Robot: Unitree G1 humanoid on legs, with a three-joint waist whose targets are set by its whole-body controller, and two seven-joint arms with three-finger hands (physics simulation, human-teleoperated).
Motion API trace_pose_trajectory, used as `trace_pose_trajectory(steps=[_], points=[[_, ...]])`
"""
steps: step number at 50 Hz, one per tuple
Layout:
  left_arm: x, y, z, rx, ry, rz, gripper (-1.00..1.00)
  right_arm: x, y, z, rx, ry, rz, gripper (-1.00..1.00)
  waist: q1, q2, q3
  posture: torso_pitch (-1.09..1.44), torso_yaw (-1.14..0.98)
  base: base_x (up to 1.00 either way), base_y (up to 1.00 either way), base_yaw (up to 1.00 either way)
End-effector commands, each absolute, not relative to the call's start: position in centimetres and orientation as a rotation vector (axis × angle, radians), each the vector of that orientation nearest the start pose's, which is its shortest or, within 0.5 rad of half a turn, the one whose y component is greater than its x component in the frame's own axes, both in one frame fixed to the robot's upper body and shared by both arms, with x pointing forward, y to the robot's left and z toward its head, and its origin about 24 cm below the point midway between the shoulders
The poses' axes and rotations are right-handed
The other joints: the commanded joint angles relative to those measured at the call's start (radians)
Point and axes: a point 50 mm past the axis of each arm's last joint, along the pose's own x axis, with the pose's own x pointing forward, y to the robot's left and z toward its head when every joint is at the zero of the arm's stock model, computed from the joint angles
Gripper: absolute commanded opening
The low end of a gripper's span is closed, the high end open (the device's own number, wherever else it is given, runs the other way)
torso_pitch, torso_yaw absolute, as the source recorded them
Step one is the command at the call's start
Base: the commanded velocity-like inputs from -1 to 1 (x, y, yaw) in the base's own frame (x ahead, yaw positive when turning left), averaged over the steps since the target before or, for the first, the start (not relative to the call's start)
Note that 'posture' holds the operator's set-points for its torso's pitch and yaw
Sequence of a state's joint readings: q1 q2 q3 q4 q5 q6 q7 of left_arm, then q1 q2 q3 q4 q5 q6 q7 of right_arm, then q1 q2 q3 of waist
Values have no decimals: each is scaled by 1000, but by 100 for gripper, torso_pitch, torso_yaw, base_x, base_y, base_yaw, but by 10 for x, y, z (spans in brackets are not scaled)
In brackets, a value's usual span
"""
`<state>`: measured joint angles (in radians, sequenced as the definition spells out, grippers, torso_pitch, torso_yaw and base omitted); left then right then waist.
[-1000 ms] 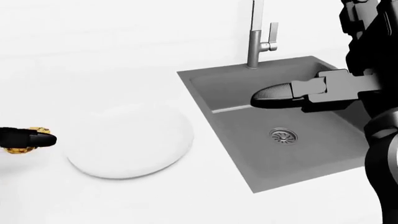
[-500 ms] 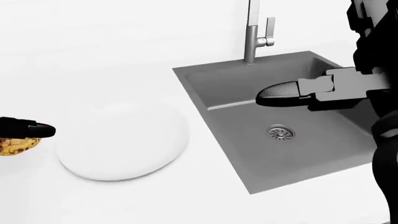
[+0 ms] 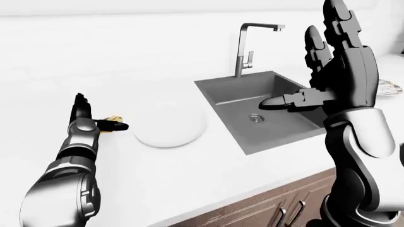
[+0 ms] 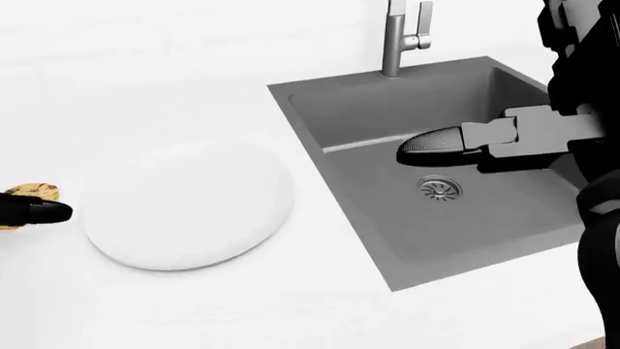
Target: Place the pastries on the plates.
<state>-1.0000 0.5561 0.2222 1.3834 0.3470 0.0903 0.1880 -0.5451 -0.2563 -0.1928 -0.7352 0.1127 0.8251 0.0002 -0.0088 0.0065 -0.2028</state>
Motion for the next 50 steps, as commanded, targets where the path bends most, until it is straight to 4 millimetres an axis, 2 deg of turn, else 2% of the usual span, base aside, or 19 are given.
trace_pose_trajectory(steps=[1, 7, 20, 22, 24, 26, 30, 31, 35, 36, 40, 43, 50], points=[[376, 324, 137, 550, 299, 552, 100, 249, -172, 278, -141, -533, -18, 100, 0, 5, -11, -22, 0, 0, 0, 0], [373, 324, 131, 558, 314, 551, 100, 248, -173, 276, -142, -529, -22, 100, -1, 6, 7, -20, 0, 0, 0, 0], [373, 324, 130, 566, 321, 547, 100, 247, -173, 275, -143, -529, -25, 100, -3, 13, 42, -16, 0, 0, 0, 0], [374, 323, 129, 561, 322, 541, 65, 247, -173, 275, -143, -529, -24, 100, -4, 14, 44, -16, 0, 0, 0, 0], [374, 322, 129, 561, 323, 537, 62, 247, -173, 275, -144, -528, -26, 100, -3, 14, 46, -16, 0, 0, 0, 0], [374, 322, 128, 560, 326, 533, 43, 246, -173, 276, -144, -529, -26, 100, -2, 15, 47, -16, 0, 0, 0, 0], [374, 322, 128, 558, 329, 527, 36, 247, -173, 276, -143, -530, -25, 100, -2, 16, 50, -16, 0, 0, 0, 0], [374, 322, 128, 559, 328, 526, 23, 247, -173, 276, -143, -530, -25, 100, -2, 16, 50, -16, 0, 0, 0, 0], [375, 321, 128, 561, 329, 520, 12, 248, -173, 277, -145, -530, -25, 100, -4, 16, 53, -16, 0, 0, 0, 0], [375, 320, 127, 558, 330, 518, 3, 247, -173, 278, -145, -532, -23, 100, -4, 16, 54, -16, 0, 0, 0, 0], [375, 319, 126, 565, 331, 511, 0, 246, -174, 279, -146, -534, -24, 100, -2, 16, 56, -16, 0, 0, 0, 0], [374, 319, 125, 572, 331, 509, -22, 246, -174, 277, -148, -533, -25, 100, 0, 16, 56, -16, 0, 0, 0, 0], [376, 317, 127, 606, 319, 497, -34, 244, -175, 277, -145, -533, -29, 100, 1, 16, 52, -16, 0, 0, 0, 0]])
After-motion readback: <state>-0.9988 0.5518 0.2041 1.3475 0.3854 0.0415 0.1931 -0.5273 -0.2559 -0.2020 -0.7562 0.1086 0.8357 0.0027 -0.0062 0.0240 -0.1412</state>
